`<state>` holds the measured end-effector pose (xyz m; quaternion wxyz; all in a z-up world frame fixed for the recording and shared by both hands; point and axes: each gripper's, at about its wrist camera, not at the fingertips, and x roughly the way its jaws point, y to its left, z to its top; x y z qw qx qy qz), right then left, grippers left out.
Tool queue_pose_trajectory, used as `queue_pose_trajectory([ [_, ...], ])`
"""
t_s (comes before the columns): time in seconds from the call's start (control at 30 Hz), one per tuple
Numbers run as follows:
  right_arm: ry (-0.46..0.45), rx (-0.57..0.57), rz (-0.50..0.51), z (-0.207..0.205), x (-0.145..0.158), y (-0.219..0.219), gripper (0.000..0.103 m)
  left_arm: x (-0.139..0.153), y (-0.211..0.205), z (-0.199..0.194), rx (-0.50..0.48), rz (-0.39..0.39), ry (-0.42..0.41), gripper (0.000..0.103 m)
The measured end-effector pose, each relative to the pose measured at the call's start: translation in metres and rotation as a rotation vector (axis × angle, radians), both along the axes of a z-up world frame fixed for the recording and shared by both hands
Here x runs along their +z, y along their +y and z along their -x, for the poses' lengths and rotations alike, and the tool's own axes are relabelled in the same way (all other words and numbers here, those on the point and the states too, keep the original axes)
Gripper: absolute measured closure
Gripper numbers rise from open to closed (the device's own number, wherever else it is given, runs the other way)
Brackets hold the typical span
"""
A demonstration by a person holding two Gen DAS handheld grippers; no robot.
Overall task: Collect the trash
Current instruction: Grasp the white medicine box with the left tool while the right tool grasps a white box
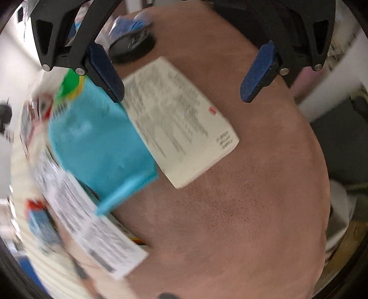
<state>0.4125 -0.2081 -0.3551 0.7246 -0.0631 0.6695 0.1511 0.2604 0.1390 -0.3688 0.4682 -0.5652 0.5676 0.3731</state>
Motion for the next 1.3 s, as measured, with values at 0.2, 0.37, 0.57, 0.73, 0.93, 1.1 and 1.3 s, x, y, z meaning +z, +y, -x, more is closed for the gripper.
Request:
queue_pose_trajectory([
  [0.2,0.040,0.008,0.019,-0.020,-0.030,0.025,0.035,-0.028,0.005,0.010,0.116,0.043,0.020,0.010],
  [0.37,0.035,0.059,0.052,-0.019,-0.041,0.036,0.059,-0.027,-0.003,0.008,-0.121,-0.031,0.036,0.014],
  [0.57,0.110,0.139,0.053,-0.002,-0.046,0.028,0.064,-0.031,-0.029,0.017,-0.508,-0.140,0.144,0.012],
  [0.73,0.104,0.140,0.071,0.005,-0.050,0.031,0.062,-0.067,-0.035,0.057,-0.343,-0.068,0.144,0.011],
  [0.93,0.060,0.152,0.140,-0.005,-0.064,0.057,0.062,-0.070,-0.072,0.082,-0.388,-0.168,0.118,0.029],
  [1.1,0.020,0.137,0.132,-0.005,-0.057,0.060,0.065,-0.060,-0.098,0.088,-0.531,-0.328,0.136,0.029],
  [1.3,-0.070,0.158,0.084,0.020,-0.018,0.056,0.067,-0.017,-0.115,0.116,-0.642,-0.517,0.099,0.029],
])
